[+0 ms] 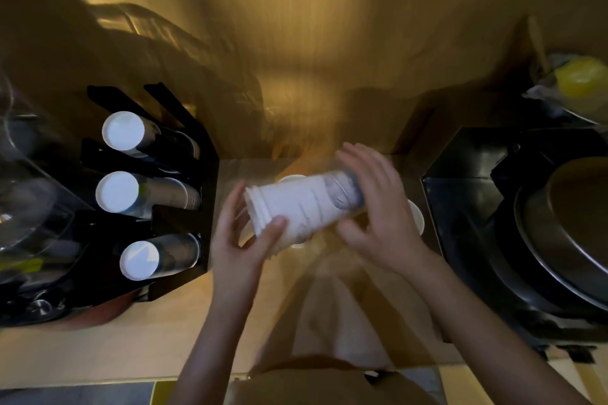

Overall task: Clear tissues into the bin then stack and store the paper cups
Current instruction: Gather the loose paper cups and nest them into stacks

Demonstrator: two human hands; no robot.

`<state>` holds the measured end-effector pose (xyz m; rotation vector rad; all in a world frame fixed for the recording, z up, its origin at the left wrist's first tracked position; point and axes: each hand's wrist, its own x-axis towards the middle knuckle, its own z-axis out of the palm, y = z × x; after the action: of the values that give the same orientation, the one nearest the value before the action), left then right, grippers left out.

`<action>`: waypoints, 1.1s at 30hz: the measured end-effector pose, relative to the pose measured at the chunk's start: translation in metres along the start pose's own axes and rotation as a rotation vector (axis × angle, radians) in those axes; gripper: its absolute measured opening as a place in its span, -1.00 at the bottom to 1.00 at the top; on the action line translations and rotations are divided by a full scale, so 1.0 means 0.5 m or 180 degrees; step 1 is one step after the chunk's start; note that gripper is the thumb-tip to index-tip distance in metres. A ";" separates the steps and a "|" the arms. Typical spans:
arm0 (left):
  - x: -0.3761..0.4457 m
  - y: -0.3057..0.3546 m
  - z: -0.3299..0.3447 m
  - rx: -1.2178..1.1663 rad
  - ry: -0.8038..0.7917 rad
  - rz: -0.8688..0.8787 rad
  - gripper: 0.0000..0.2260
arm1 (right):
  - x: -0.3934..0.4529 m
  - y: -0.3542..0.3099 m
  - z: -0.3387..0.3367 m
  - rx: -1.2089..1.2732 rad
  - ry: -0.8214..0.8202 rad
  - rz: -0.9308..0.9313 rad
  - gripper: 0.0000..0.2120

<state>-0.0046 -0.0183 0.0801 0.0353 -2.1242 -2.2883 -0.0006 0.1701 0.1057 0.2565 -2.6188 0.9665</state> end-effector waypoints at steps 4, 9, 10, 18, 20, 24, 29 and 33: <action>-0.004 0.004 0.040 0.0680 -0.0522 0.0239 -0.39 | -0.018 0.002 0.004 -0.0740 -0.0966 -0.0165 -0.13; 0.003 0.001 0.066 0.0762 -0.0630 0.0135 -0.40 | -0.039 0.018 -0.007 -0.0164 -0.0895 0.0464 -0.19; 0.005 0.002 0.070 0.0749 -0.0691 0.0100 -0.41 | -0.044 0.018 -0.011 -0.0100 -0.0862 0.0515 -0.19; 0.049 0.039 0.078 0.0361 -0.0733 -0.0448 -0.43 | -0.064 0.038 -0.045 0.0038 -0.0576 0.0809 -0.18; 0.063 0.051 0.077 0.0388 -0.0684 -0.0465 -0.45 | -0.074 0.045 -0.053 0.0172 -0.0490 0.0946 -0.17; 0.080 0.064 0.074 0.0519 -0.0704 -0.0507 -0.44 | -0.086 0.053 -0.060 0.0298 -0.0414 0.1087 -0.20; 0.085 0.082 0.109 0.0712 -0.0893 -0.0328 -0.40 | -0.094 0.059 -0.079 0.0197 -0.0310 0.1195 -0.20; 0.091 0.136 0.160 0.1104 -0.1275 0.0402 -0.31 | -0.081 0.061 -0.107 0.0216 0.0000 0.1191 -0.19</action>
<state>-0.0526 0.0549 0.1536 -0.5798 -2.5975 -1.9594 0.0418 0.2305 0.1106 -0.2278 -2.6900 1.1717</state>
